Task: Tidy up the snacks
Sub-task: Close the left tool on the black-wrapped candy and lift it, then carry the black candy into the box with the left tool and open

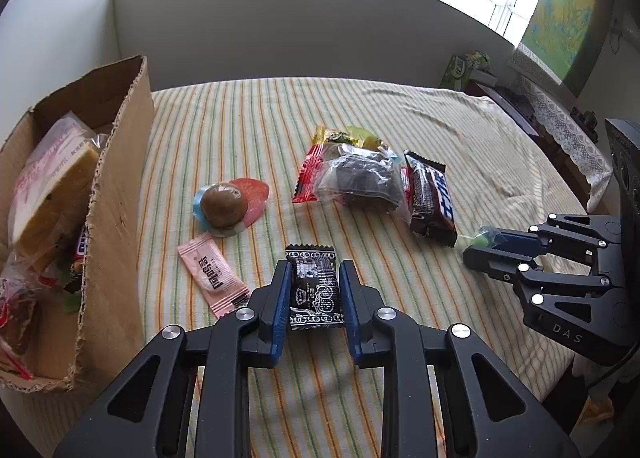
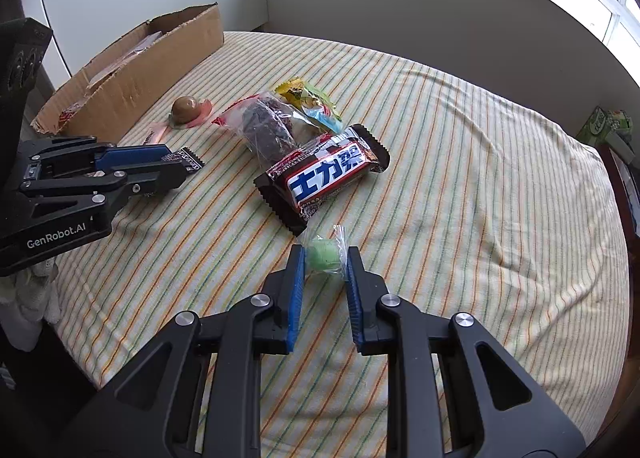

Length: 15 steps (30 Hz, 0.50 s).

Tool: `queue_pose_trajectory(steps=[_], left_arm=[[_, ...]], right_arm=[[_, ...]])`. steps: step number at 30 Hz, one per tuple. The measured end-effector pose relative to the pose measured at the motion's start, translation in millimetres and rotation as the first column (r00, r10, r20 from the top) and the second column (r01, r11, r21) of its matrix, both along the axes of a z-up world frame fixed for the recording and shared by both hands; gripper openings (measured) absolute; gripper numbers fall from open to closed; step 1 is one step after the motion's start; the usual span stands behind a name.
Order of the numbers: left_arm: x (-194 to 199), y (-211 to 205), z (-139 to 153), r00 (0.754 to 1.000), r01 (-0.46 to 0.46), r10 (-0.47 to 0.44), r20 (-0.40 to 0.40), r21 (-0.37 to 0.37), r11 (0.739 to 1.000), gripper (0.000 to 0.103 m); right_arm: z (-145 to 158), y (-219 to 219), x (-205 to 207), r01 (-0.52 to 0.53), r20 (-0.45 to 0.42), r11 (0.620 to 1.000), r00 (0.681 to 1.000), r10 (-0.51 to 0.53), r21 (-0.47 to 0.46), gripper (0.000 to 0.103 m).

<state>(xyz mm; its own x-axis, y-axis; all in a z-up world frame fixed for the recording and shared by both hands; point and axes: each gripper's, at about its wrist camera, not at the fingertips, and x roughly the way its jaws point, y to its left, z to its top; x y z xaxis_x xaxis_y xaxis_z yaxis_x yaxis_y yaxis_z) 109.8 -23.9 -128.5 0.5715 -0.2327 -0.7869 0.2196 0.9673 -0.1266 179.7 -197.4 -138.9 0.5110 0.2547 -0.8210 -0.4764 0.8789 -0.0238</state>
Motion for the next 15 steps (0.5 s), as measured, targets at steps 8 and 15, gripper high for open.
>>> queue_pose_trajectory(steps=[8, 15], left_arm=[[-3.2, 3.4, -4.7, 0.999, 0.015, -0.016, -0.031, -0.014, 1.0, 0.022], [-4.5, -6.7, -5.3, 0.999, 0.032, -0.032, -0.014, 0.055, 0.998, 0.022]], right_arm=[[-0.7, -2.8, 2.3, 0.01, -0.015, 0.999, 1.0, -0.009, 0.033, 0.02], [-0.9, -4.6, -3.5, 0.006, -0.006, 0.999, 1.0, -0.006, 0.044, 0.02]])
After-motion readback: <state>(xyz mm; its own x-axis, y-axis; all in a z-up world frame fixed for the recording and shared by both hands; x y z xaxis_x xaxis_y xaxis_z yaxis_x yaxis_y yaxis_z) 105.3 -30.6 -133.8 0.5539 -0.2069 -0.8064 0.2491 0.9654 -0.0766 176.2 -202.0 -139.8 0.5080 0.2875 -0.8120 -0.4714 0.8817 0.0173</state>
